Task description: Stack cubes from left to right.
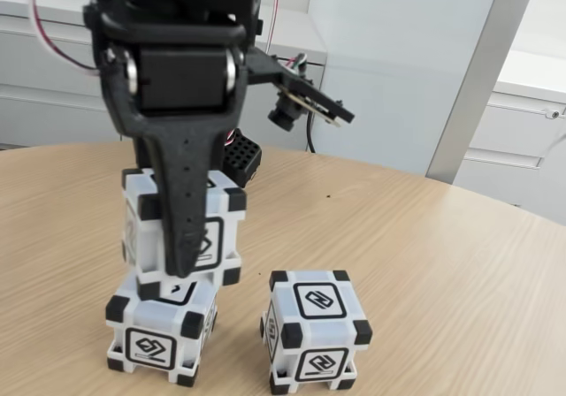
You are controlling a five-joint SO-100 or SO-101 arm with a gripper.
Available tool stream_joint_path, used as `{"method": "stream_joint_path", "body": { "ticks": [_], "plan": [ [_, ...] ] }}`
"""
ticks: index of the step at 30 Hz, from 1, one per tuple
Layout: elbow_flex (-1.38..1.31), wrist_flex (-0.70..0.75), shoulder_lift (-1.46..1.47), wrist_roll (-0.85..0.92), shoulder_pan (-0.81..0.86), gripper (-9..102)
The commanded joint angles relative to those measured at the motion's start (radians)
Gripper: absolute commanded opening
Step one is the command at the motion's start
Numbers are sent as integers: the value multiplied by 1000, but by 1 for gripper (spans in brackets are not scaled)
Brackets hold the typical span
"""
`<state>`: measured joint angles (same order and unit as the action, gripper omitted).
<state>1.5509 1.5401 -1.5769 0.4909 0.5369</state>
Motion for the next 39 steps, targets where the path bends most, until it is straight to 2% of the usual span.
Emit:
{"method": "stream_joint_path", "body": {
  "ticks": [1, 15, 26, 33, 39],
  "plan": [
    [-5, 6, -3, -8, 9, 22],
    [112, -8, -21, 2, 9, 22],
    [106, 5, -23, -8, 6, 41],
    [104, 8, -54, -26, -3, 44],
    [107, 8, -252, -41, -5, 44]
  ]
}}
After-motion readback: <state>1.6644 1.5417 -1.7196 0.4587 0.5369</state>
